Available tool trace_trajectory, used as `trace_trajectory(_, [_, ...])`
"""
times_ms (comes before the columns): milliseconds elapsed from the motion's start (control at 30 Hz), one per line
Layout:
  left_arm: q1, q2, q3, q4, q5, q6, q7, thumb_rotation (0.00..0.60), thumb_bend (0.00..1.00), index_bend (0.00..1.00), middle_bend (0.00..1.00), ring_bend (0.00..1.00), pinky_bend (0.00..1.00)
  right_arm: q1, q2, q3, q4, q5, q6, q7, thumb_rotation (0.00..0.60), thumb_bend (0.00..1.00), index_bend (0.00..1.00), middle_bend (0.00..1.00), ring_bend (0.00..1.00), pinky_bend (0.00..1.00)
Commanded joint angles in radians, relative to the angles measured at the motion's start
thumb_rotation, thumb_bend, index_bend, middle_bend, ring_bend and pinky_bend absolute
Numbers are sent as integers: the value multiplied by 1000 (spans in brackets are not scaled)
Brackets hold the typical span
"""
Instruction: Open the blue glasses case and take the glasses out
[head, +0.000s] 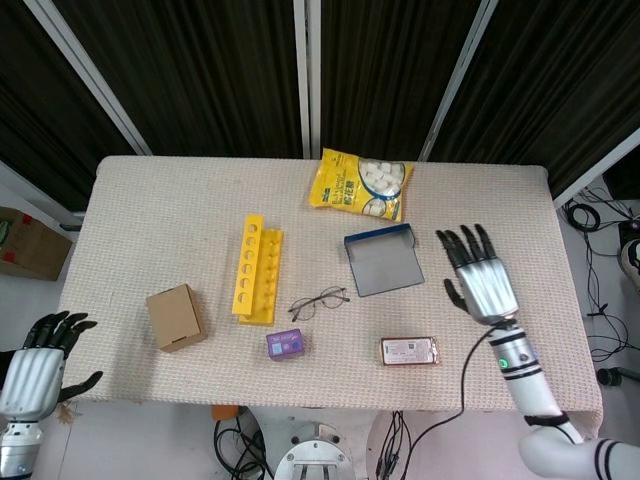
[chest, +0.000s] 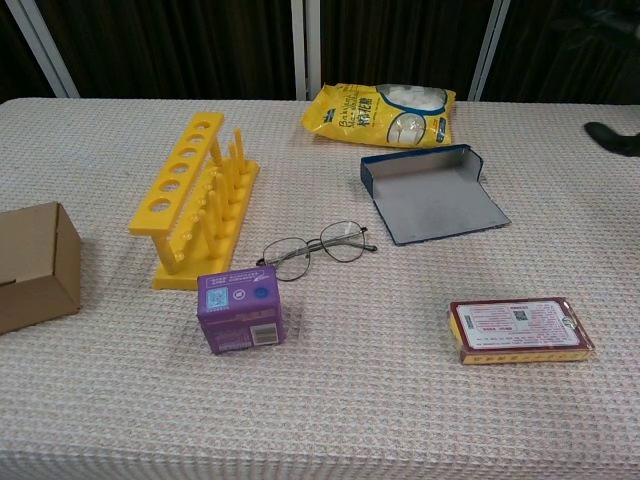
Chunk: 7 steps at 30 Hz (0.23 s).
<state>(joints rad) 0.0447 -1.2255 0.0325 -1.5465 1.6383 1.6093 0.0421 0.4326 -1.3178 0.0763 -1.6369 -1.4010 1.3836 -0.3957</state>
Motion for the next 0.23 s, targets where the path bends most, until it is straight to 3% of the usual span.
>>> trace_trajectory(33, [-7,-5,-8,-8,7,4,13,600,92,270,202,120,140,-149,122,-93,-31,-76,139,174,600,383,41,133,25,0])
trace_trajectory(233, [-12,-16,-15,-18,12,11,37,600,92,268,202,120,140,-278,169,-163,49,-128,234,401,600,391,40,122,15,0])
